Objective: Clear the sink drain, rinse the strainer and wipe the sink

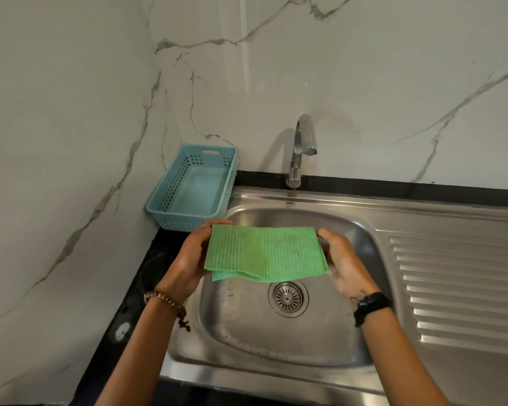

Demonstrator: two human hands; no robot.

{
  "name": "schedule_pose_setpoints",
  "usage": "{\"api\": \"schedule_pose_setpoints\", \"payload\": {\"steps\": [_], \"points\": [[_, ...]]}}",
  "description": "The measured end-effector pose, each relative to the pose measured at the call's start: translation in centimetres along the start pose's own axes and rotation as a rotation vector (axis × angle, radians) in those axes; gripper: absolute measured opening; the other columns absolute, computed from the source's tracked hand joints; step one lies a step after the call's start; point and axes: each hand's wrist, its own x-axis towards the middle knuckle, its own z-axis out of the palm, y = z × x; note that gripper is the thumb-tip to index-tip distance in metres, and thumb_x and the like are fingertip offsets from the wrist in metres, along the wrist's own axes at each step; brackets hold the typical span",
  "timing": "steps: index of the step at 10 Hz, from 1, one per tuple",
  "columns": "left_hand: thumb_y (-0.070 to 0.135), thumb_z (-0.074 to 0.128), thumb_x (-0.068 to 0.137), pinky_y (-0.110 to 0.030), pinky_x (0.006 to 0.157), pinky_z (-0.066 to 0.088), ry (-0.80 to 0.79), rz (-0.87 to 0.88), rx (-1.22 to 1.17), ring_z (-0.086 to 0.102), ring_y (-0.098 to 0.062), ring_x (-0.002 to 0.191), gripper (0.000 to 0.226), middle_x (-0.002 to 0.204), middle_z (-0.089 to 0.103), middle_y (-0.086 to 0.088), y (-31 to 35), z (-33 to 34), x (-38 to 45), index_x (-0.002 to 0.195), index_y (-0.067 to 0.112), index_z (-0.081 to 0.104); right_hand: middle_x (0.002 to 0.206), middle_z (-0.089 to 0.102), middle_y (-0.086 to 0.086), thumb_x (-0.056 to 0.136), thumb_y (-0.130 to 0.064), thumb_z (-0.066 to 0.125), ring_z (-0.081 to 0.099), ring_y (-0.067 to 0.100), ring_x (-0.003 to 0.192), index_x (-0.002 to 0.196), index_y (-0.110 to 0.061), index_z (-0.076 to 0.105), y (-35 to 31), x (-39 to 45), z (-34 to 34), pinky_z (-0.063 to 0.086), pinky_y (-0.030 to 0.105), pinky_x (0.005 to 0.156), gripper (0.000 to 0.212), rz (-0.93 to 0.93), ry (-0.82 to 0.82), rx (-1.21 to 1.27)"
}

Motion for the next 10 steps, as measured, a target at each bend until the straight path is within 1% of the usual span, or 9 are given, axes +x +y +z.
{"api": "schedule_pose_setpoints", "payload": {"steps": [1, 2, 3, 4, 5, 7, 8, 9, 10], "points": [[0.03, 0.039, 0.092, -0.032, 0.067, 0.051, 0.152, -0.098, -0.063, 0.064, -0.023, 0.077, 0.036, 0.083, 0.069, -0.007, 0.2, -1.7, 0.9, 0.078, 0.017, 0.069, 0.078, 0.069, 0.003, 0.091, -0.021, 0.051, 0.067, 0.012, 0.065, 0.09, -0.014, 0.064, 0.0, 1.4, 1.5, 0.056, 0.022, 0.055, 0.015, 0.092, -0.101, 0.163], [0.027, 0.052, 0.091, -0.027, 0.059, 0.047, 0.285, -0.024, 0.086, 0.06, -0.016, 0.075, 0.019, 0.079, 0.065, 0.001, 0.5, -3.4, 1.8, 0.077, 0.021, 0.062, 0.097, 0.069, 0.004, 0.08, -0.003, 0.063, 0.068, 0.012, 0.083, 0.115, -0.018, 0.054, -0.8, 3.3, 4.4, 0.055, 0.023, 0.068, 0.039, 0.036, -0.209, 0.071], [0.011, 0.06, 0.085, -0.03, 0.069, 0.046, 0.396, 0.159, 0.255, 0.057, -0.017, 0.082, 0.007, 0.085, 0.062, 0.0, 1.6, -5.5, 2.9, 0.086, 0.017, 0.059, 0.102, 0.067, 0.0, 0.078, 0.004, 0.064, 0.064, 0.01, 0.09, 0.126, -0.023, 0.041, -2.7, 6.0, 8.2, 0.049, 0.018, 0.068, 0.059, -0.102, -0.207, -0.131], [0.006, 0.065, 0.079, -0.03, 0.074, 0.043, 0.508, 0.239, 0.54, 0.055, -0.019, 0.082, 0.015, 0.089, 0.058, -0.004, 3.3, -7.1, 5.5, 0.086, 0.014, 0.055, 0.092, 0.063, -0.005, 0.078, 0.001, 0.065, 0.061, 0.003, 0.082, 0.121, -0.018, 0.042, -5.5, 9.9, 12.4, 0.05, 0.012, 0.062, 0.053, -0.331, -0.104, -0.286], [-0.003, 0.061, 0.074, -0.023, 0.064, 0.028, 0.539, 0.366, 0.815, 0.047, -0.017, 0.079, 0.023, 0.093, 0.047, -0.006, 3.9, -7.3, 8.6, 0.085, 0.012, 0.047, 0.098, 0.056, 0.002, 0.077, 0.003, 0.062, 0.057, 0.015, 0.088, 0.108, -0.01, 0.049, -7.2, 14.6, 16.0, 0.046, 0.02, 0.069, 0.036, -0.593, -0.007, -0.578], [-0.003, 0.043, 0.087, -0.025, 0.069, 0.033, 0.404, 0.19, 1.112, 0.054, -0.03, 0.091, 0.032, 0.125, 0.038, -0.017, 3.0, -7.6, 16.1, 0.117, 0.006, 0.049, 0.117, 0.044, 0.019, 0.085, 0.008, 0.045, 0.057, 0.041, 0.088, 0.112, -0.004, 0.049, -5.2, 23.5, 20.9, 0.049, 0.049, 0.074, 0.03, -0.75, -0.075, -1.25], [0.008, 0.037, 0.094, -0.04, 0.084, 0.043, 0.276, -0.021, 1.385, 0.055, -0.038, 0.105, 0.037, 0.139, 0.028, -0.02, 2.3, -8.0, 18.2, 0.13, 0.014, 0.043, 0.124, 0.049, 0.022, 0.089, 0.003, 0.042, 0.058, 0.041, 0.098, 0.122, -0.003, 0.047, -3.4, 26.5, 22.2, 0.045, 0.046, 0.08, 0.033, -0.711, -0.184, -1.525], [0.013, 0.039, 0.093, -0.043, 0.09, 0.042, 0.201, -0.124, 1.494, 0.047, -0.036, 0.117, 0.034, 0.139, 0.03, -0.02, 1.6, -8.3, 18.9, 0.126, 0.011, 0.046, 0.121, 0.057, 0.02, 0.091, -0.004, 0.044, 0.056, 0.037, 0.11, 0.12, -0.005, 0.053, -3.4, 26.8, 23.1, 0.044, 0.043, 0.09, 0.031, -0.626, -0.283, -1.675], [0.017, 0.047, 0.091, -0.041, 0.093, 0.041, 0.256, 0.047, 1.424, 0.04, -0.032, 0.122, 0.029, 0.133, 0.041, -0.018, 1.5, -7.8, 18.6, 0.117, 0.005, 0.053, 0.115, 0.063, 0.017, 0.09, -0.005, 0.045, 0.059, 0.034, 0.105, 0.119, -0.009, 0.056, -3.5, 25.3, 22.7, 0.047, 0.042, 0.085, 0.031, -0.72, -0.141, -1.601]]}}
